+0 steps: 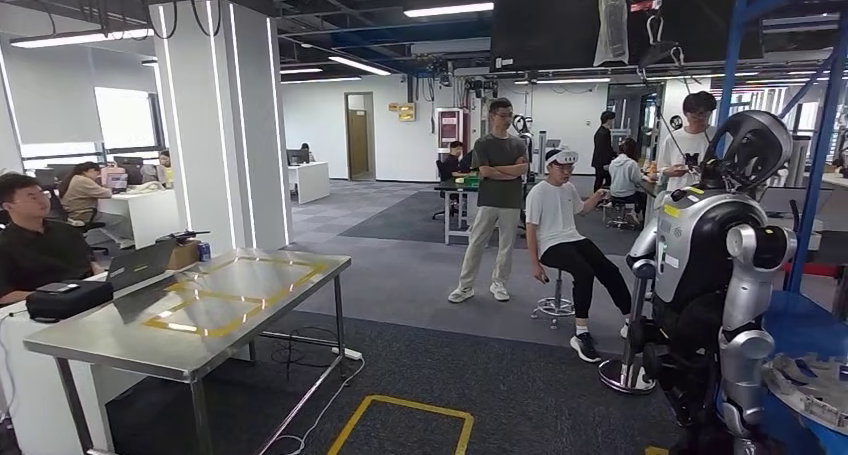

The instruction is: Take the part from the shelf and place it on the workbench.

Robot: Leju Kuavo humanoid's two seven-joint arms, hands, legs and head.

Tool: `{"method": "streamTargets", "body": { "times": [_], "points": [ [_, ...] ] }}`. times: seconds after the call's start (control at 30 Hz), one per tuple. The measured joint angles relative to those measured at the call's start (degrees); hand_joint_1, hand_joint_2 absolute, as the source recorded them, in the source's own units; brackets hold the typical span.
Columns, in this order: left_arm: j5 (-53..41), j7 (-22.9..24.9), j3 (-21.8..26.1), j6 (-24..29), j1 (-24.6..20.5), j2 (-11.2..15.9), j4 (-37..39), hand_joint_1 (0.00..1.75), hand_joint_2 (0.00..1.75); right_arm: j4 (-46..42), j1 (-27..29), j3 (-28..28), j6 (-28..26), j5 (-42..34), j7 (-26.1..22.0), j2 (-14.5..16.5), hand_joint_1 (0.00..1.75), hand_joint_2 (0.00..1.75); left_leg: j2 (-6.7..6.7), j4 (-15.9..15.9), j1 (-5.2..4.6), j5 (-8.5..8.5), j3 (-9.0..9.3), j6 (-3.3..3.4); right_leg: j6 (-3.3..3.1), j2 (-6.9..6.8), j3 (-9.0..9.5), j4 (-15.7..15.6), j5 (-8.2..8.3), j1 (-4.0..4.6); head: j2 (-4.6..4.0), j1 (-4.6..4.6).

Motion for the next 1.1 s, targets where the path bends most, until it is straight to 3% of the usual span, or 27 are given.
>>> {"method": "streamTargets", "body": {
  "times": [0.03,0.1,0.17,0.2,0.23,0.27,0.33,0.4,0.47,0.5,0.57,0.63,0.7,0.77,0.83,0.9,0.97,1.0,1.03,1.07,1.1],
  "points": [
    [-0.43,0.08,-0.05,0.0,0.03,-0.3,0.01,0.0,0.0,0.01,0.04,0.17,-0.11,0.18,0.19,-0.27,0.0,0.0,-0.34,-2.71,0.01,2.55,0.56,0.16,0.07,0.83,0.2,0.18,-0.22,0.04,0.0,-0.01],
    [-1.47,0.13,-0.18,0.01,0.03,-0.8,0.01,0.0,0.0,0.03,0.06,0.44,-0.27,0.49,0.33,-0.82,0.0,0.0,-3.63,-9.77,0.19,7.01,2.78,0.56,0.47,2.29,0.28,0.68,-0.78,-0.01,-0.02,0.01],
    [-2.16,-0.26,-0.39,-0.02,0.04,-1.28,0.01,0.0,0.0,0.07,-0.13,0.67,-0.37,0.64,0.32,-1.54,0.0,0.0,-6.25,-13.46,0.18,7.98,4.14,0.85,1.15,3.77,-0.19,1.07,-1.05,-0.4,-0.02,0.03],
    [-2.27,-0.59,-0.48,-0.11,0.06,-1.51,0.02,0.0,0.0,0.08,-0.27,0.8,-0.4,0.62,0.32,-1.89,0.0,0.0,-6.13,-13.86,0.05,7.71,4.33,1.03,1.59,4.61,-0.42,1.11,-1.0,-0.61,-0.03,0.04],
    [-2.3,-1.03,-0.55,-0.24,0.06,-1.75,0.03,0.0,0.0,0.08,-0.3,0.93,-0.43,0.5,0.32,-2.22,0.0,0.0,-5.21,-14.21,-0.1,7.6,4.63,1.3,2.04,5.52,-0.64,1.01,-0.91,-0.9,0.0,0.02],
    [-2.3,-1.49,-0.62,-0.36,0.04,-1.94,0.05,0.0,0.0,0.07,-0.28,1.05,-0.43,0.34,0.33,-2.49,0.0,0.0,-4.28,-14.59,-0.13,7.66,4.93,1.64,2.38,5.51,-0.74,1.13,-1.01,-0.99,0.0,0.03],
    [-2.27,-2.28,-0.83,-0.5,-0.04,-2.24,0.09,0.0,0.0,0.07,-0.37,1.26,-0.44,-0.12,0.29,-3.03,0.0,0.0,-2.18,-15.4,-0.14,7.75,5.7,2.27,2.91,2.95,-1.91,3.71,-2.64,-0.9,0.01,0.07],
    [-2.13,-2.69,-0.97,-0.5,-0.05,-2.38,0.13,0.0,0.0,0.08,-0.62,1.39,-0.34,-0.48,-0.16,-3.46,0.0,0.0,0.05,-15.69,-0.33,7.56,6.13,2.62,3.37,-0.59,-5.44,10.56,-6.09,-0.93,0.0,0.14],
    [-2.06,-2.86,-1.03,-0.51,-0.12,-2.5,0.15,0.0,0.0,0.08,-0.58,1.59,-0.17,-0.75,-1.1,-3.63,0.0,0.0,2.15,-15.67,-0.47,7.21,6.3,2.64,3.78,-1.79,-8.8,16.48,-7.98,-1.14,0.0,0.08],
    [-2.15,-2.91,-1.05,-0.51,-0.23,-2.56,0.16,0.0,0.0,0.08,-0.39,1.68,-0.1,-0.85,-1.68,-3.67,0.0,0.0,3.03,-15.66,-0.49,7.01,6.43,2.56,3.91,-2.04,-9.02,16.64,-7.26,-1.25,0.0,0.06],
    [-2.45,-3.01,-1.16,-0.51,-0.58,-2.75,0.16,0.0,0.0,0.1,0.04,1.75,0.0,-0.96,-2.7,-3.87,0.0,0.0,4.38,-15.66,-0.49,6.58,6.92,2.26,3.95,-2.96,-6.06,10.74,-3.24,-1.44,0.0,0.06],
    [-2.73,-3.07,-1.33,-0.52,-0.92,-2.92,0.17,0.0,0.0,0.11,0.08,1.82,0.14,-0.96,-3.55,-4.2,0.0,0.0,5.36,-15.64,-0.65,6.12,7.36,1.78,3.58,-4.8,-2.29,3.56,-0.68,-1.19,-0.01,0.06],
    [-2.87,-3.03,-1.46,-0.53,-1.12,-3.06,0.19,0.0,0.0,0.11,-0.02,1.95,0.32,-0.95,-4.08,-4.43,0.0,0.0,6.18,-15.68,-0.82,5.77,7.64,1.2,2.83,-5.51,-1.1,1.21,-0.79,-0.72,-0.01,0.05],
    [-2.99,-2.91,-1.5,-0.52,-1.19,-3.25,0.19,0.0,0.0,0.12,0.07,2.04,0.47,-0.93,-4.3,-4.59,0.0,0.0,6.7,-15.74,-0.74,5.42,8.06,0.57,2.03,-4.61,-1.03,0.97,-0.78,-0.59,-0.01,0.07],
    [-3.17,-2.79,-1.52,-0.52,-1.22,-3.39,0.2,0.0,0.0,0.15,0.05,2.07,0.56,-0.9,-4.33,-4.77,0.0,0.0,3.78,-13.79,-0.51,3.89,7.44,0.05,1.35,-3.73,-0.68,0.65,-0.68,-0.74,-0.02,0.06],
    [-3.39,-2.72,-1.54,-0.55,-1.09,-3.46,0.21,0.0,0.0,0.17,-0.11,2.1,0.62,-0.76,-4.31,-4.9,0.0,0.0,0.22,-7.13,-0.43,0.57,4.04,-0.08,0.79,-2.79,-0.46,0.51,-0.67,-0.74,-0.01,0.01],
    [-3.63,-2.57,-1.62,-0.57,-0.73,-3.55,0.21,0.0,0.0,0.17,-0.28,2.13,0.68,-0.56,-4.06,-4.97,0.0,0.0,-0.12,0.33,-0.49,-1.64,-0.41,0.12,0.45,-1.42,-0.35,0.53,-0.82,-0.43,0.0,-0.04],
    [-3.75,-2.49,-1.73,-0.58,-0.58,-3.58,0.22,0.0,0.0,0.17,-0.32,2.15,0.71,-0.49,-3.91,-5.01,0.0,0.0,-0.03,1.73,-0.51,-1.14,-1.68,0.31,0.36,-0.6,-0.19,0.54,-0.92,-0.28,0.0,-0.06],
    [-3.85,-2.4,-1.84,-0.58,-0.49,-3.61,0.24,0.0,0.0,0.18,-0.33,2.16,0.75,-0.44,-3.78,-5.05,0.0,0.0,-0.08,0.98,-0.54,0.47,-1.92,0.56,0.32,0.25,0.05,0.55,-1.04,-0.17,0.0,-0.06],
    [-3.96,-2.33,-1.97,-0.58,-0.47,-3.62,0.26,0.0,0.0,0.19,-0.32,2.17,0.79,-0.4,-3.72,-5.1,0.0,0.0,-0.73,-2.05,-0.58,3.09,-1.05,0.89,0.35,1.07,0.35,0.56,-1.2,-0.12,0.0,-0.05],
    [-4.06,-2.28,-2.11,-0.58,-0.47,-3.62,0.3,0.0,0.0,0.19,-0.31,2.18,0.82,-0.38,-3.72,-5.12,0.0,0.0,-2.37,-5.99,-0.58,5.63,0.31,1.27,0.43,1.82,0.57,0.58,-1.38,-0.16,0.0,-0.05]
  ]
}}
